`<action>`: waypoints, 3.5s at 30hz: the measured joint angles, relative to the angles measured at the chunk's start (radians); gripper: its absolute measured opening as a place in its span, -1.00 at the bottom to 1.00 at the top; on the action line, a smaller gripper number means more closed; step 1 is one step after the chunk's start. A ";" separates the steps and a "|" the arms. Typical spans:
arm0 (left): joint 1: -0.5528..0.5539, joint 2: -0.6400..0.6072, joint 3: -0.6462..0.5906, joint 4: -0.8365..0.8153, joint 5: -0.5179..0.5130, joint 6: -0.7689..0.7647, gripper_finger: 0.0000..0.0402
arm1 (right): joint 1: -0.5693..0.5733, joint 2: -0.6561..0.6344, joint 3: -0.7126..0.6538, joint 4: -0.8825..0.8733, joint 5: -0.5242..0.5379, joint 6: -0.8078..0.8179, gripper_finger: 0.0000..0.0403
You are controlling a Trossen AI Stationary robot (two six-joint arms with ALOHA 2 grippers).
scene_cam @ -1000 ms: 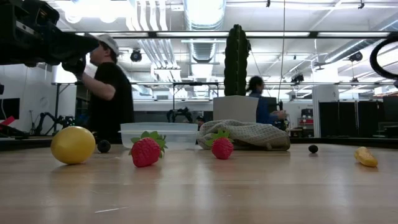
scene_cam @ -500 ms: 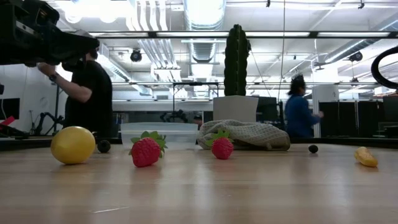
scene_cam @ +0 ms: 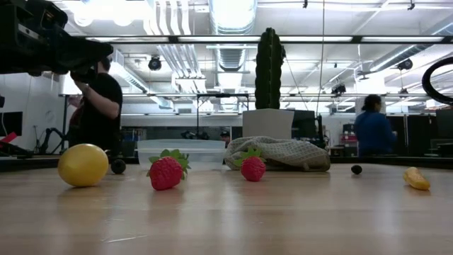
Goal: Pick and placing Produce into tupperware
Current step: Put the bottom blueberry into the transparent bin
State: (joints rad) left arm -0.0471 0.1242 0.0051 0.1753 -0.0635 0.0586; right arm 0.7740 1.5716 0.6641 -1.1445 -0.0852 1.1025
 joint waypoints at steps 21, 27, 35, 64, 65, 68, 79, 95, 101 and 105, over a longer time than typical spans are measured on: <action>0.000 0.000 0.000 0.000 0.000 0.000 -1.00 | -0.002 0.064 0.001 -0.006 0.014 0.046 -0.07; 0.000 0.000 0.000 0.000 0.000 0.000 -1.00 | -0.007 0.053 -0.003 0.000 0.021 0.050 -0.19; 0.000 0.000 0.000 0.000 0.000 0.000 -1.00 | -0.008 0.051 -0.005 0.006 0.035 0.058 -0.34; 0.000 0.000 0.000 0.000 0.000 0.000 -1.00 | -0.009 0.054 -0.006 0.009 0.043 0.026 -0.69; 0.000 0.000 0.000 0.000 0.000 0.000 -1.00 | -0.009 0.054 -0.006 0.009 0.043 0.025 -0.71; 0.000 0.000 0.000 0.000 0.000 0.000 -1.00 | -0.009 0.054 -0.005 0.009 0.042 0.024 -0.75; 0.000 0.000 0.000 0.000 0.000 0.000 -1.00 | -0.009 0.053 -0.005 0.009 0.033 0.023 -0.76; 0.000 0.000 0.000 0.000 0.000 0.000 -1.00 | -0.009 0.041 -0.002 0.007 0.028 0.023 -0.77; 0.000 0.000 0.000 0.000 0.000 0.000 -1.00 | -0.009 0.007 -0.002 0.016 0.030 0.026 -0.83; 0.000 0.000 0.000 0.000 0.000 0.000 -1.00 | -0.008 -0.005 -0.001 0.015 0.029 0.027 -0.86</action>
State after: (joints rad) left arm -0.0471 0.1242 0.0051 0.1749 -0.0638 0.0586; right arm 0.7657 1.5665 0.6632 -1.1297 -0.0559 1.1296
